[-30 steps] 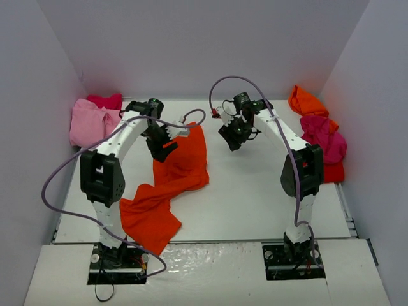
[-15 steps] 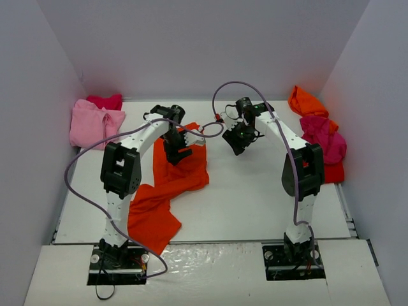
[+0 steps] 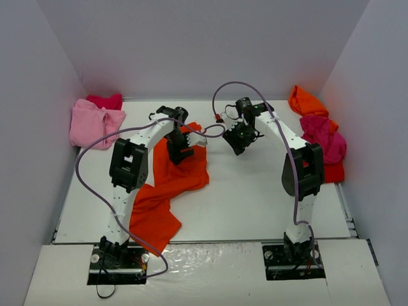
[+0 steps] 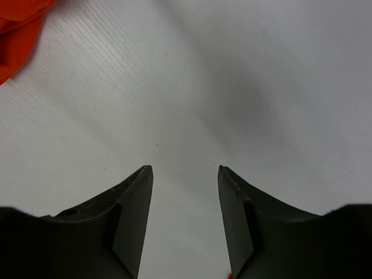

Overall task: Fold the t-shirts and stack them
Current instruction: Flatten out the tshirt

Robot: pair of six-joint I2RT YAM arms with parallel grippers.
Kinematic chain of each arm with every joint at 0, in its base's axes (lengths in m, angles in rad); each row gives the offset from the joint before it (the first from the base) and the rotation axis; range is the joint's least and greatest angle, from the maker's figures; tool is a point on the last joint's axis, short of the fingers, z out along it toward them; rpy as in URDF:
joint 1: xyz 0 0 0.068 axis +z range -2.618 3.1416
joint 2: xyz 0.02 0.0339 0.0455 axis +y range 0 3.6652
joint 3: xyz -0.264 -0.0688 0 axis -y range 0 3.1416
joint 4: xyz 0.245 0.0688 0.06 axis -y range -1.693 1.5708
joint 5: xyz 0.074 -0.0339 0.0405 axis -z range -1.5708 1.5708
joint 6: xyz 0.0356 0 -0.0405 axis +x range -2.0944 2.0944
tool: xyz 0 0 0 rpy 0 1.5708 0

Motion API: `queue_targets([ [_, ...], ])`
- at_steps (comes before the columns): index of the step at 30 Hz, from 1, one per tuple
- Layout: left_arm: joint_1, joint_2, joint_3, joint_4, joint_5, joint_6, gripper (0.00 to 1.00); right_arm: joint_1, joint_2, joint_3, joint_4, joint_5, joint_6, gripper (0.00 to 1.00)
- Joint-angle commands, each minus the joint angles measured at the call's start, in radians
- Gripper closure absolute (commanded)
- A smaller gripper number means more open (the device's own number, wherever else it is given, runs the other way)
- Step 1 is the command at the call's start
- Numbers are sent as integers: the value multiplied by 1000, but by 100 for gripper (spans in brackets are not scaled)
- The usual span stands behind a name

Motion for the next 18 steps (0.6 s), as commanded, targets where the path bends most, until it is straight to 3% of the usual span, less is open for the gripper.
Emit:
queue_targets([
  [1,-12,-28,42,-33,32,26,43,-6,-45,-5,0,16,2,54],
  [18,-14,-111,3,-46,48,25,45,-11,-28,-8,14,0,8,54],
])
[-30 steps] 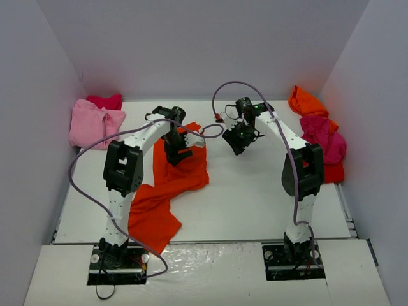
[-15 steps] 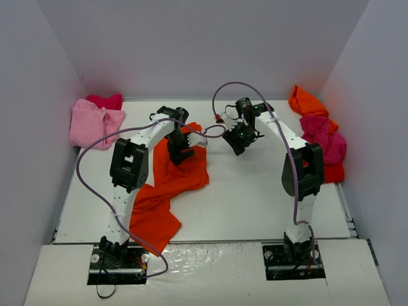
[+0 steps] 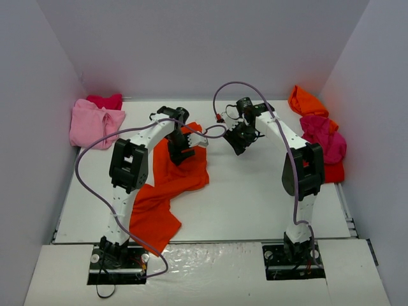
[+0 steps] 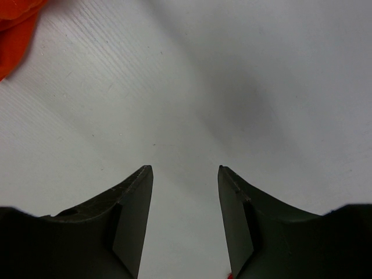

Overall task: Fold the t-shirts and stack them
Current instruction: Flatten out the tshirt

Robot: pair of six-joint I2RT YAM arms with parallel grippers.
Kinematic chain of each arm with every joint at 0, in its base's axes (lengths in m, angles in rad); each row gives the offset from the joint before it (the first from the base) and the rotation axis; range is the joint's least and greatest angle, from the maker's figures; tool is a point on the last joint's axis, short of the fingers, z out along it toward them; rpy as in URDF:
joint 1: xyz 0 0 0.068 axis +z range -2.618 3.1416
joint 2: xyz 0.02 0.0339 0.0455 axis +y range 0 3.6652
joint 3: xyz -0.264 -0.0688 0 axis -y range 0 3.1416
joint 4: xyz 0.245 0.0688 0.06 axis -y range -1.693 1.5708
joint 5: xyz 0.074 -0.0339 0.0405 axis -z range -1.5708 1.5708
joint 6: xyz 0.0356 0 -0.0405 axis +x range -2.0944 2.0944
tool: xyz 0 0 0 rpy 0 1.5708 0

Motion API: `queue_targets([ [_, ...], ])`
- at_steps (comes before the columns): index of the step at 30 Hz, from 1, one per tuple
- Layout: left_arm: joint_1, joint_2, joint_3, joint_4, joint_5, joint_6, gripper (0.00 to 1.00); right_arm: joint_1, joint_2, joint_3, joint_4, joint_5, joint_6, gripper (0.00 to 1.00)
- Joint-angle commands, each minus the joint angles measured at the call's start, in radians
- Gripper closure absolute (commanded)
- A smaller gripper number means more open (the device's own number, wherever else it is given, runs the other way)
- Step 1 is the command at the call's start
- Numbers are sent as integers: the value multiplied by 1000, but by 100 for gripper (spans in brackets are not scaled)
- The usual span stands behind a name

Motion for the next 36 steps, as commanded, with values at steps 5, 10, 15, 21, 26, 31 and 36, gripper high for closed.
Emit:
queue_targets([
  [5,-7,-101,-5,-42,44,23,45,-6,-30,-11,8,0,7,54],
  [10,-9,-110,-25,-37,45,26,45,-6,-19,-2,12,-4,10,54],
  [15,-9,-78,-11,-31,37,26,45,-6,-17,-5,12,-12,15,54],
  [21,-12,-39,22,-25,38,18,48,-6,-23,-19,12,-2,9,54],
  [26,-24,-39,25,-28,42,18,82,-7,-19,-17,14,0,6,54],
  [31,-31,-38,13,-23,36,16,85,-7,-24,-23,17,-4,9,54],
  [36,-34,-36,8,-35,27,18,69,-11,-32,-40,19,9,4,54],
])
